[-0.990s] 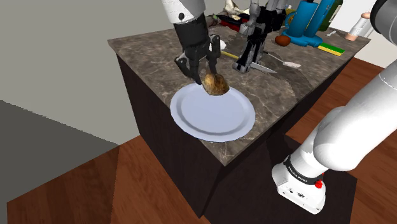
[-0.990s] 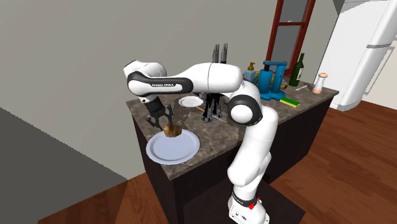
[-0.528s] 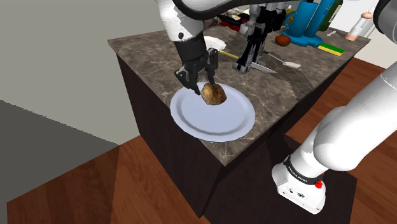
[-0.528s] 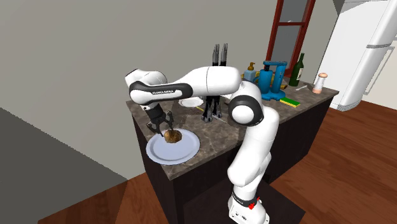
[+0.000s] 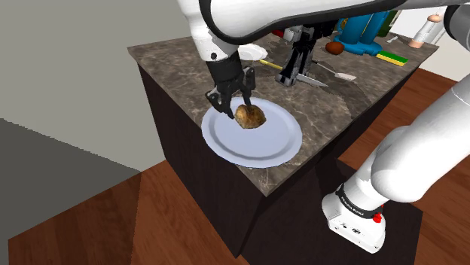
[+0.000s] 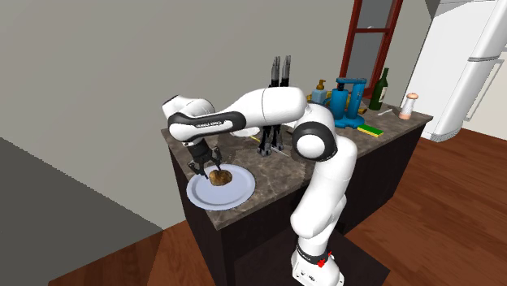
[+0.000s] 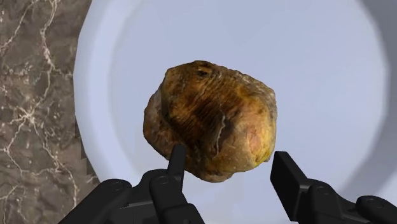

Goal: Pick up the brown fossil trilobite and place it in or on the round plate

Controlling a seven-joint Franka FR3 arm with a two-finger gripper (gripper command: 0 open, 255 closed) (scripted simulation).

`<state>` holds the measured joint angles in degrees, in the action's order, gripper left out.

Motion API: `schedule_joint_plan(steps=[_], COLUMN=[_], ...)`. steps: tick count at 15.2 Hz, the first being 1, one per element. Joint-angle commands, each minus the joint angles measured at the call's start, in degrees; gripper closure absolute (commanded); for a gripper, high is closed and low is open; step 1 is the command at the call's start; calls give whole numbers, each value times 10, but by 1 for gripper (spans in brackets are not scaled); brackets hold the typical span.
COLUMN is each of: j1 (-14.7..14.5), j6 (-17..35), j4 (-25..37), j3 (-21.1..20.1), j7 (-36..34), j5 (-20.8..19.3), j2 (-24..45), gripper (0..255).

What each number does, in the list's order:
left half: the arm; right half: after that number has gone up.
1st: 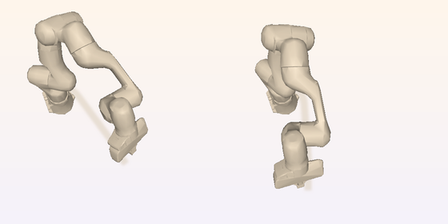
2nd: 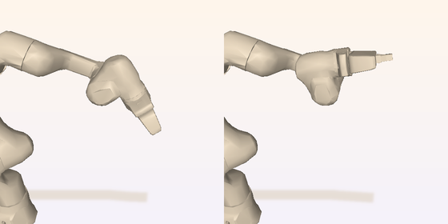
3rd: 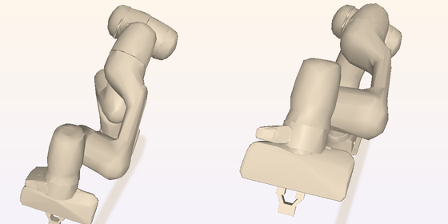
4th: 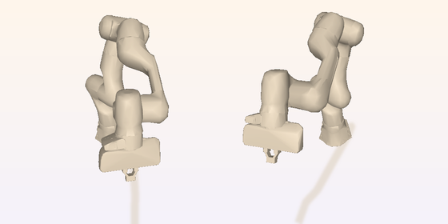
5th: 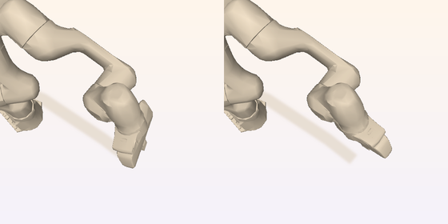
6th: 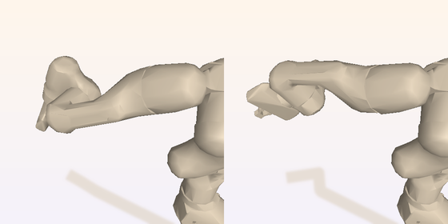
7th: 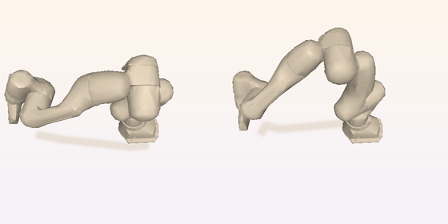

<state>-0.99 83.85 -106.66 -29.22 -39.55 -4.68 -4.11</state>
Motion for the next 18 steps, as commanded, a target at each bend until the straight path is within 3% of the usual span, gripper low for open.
schedule_joint_plan(steps=[1, 6, 7, 12, 16, 18], j1=[-2, -2, -2, -2, -9, -9], j6=[-4, -4, -6, -4, -80, -80], j4=[-7, -7, -7, -7, 102, 102], j3=[-2, -1, 0, -1, -10, -10], j7=[-1, -1, 1, -1, -15, -14], j5=[3, 3, 3, 3, -11, -11], j2=[4, 4, 2, 4, 44, 44], gripper=[255, 255, 0, 0, 0, 0])
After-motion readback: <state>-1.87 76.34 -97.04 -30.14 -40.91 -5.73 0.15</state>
